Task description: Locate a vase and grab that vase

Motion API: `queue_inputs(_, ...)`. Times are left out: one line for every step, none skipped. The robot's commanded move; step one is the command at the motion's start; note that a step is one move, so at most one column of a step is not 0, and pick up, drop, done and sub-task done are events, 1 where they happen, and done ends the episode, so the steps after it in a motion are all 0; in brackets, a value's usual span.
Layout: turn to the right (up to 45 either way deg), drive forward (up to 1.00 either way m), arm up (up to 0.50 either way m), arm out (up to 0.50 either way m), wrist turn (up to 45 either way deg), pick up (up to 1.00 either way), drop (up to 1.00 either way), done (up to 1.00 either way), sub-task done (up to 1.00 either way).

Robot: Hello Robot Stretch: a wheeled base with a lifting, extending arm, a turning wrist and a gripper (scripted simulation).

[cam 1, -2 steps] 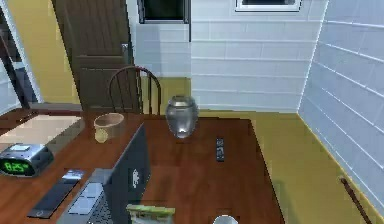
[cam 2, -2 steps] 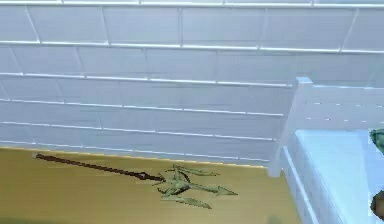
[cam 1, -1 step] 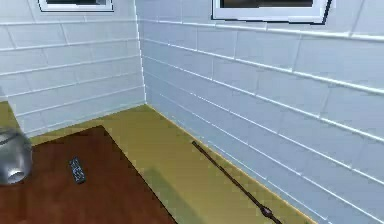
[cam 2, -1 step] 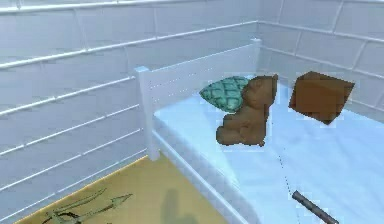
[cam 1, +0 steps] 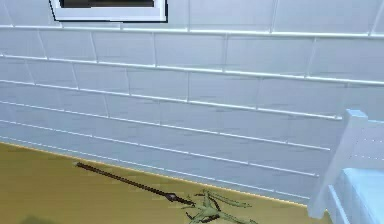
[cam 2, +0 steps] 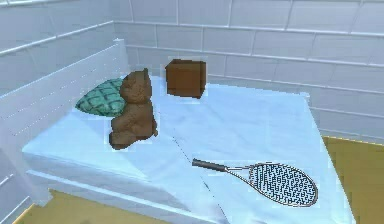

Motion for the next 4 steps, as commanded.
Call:
queue_inputs(0.0,0.4,0.0,0.0,0.0,0.0,0.0,0.0,0.0)
queue_inputs(-27.0,0.0,0.0,0.0,0.0,0.0,0.0,0.0,0.0)
queue_inputs(0.0,0.15,0.0,0.0,0.0,0.0,0.0,0.0,0.0)
queue_inputs(-45.0,0.0,0.0,0.0,0.0,0.0,0.0,0.0,0.0)
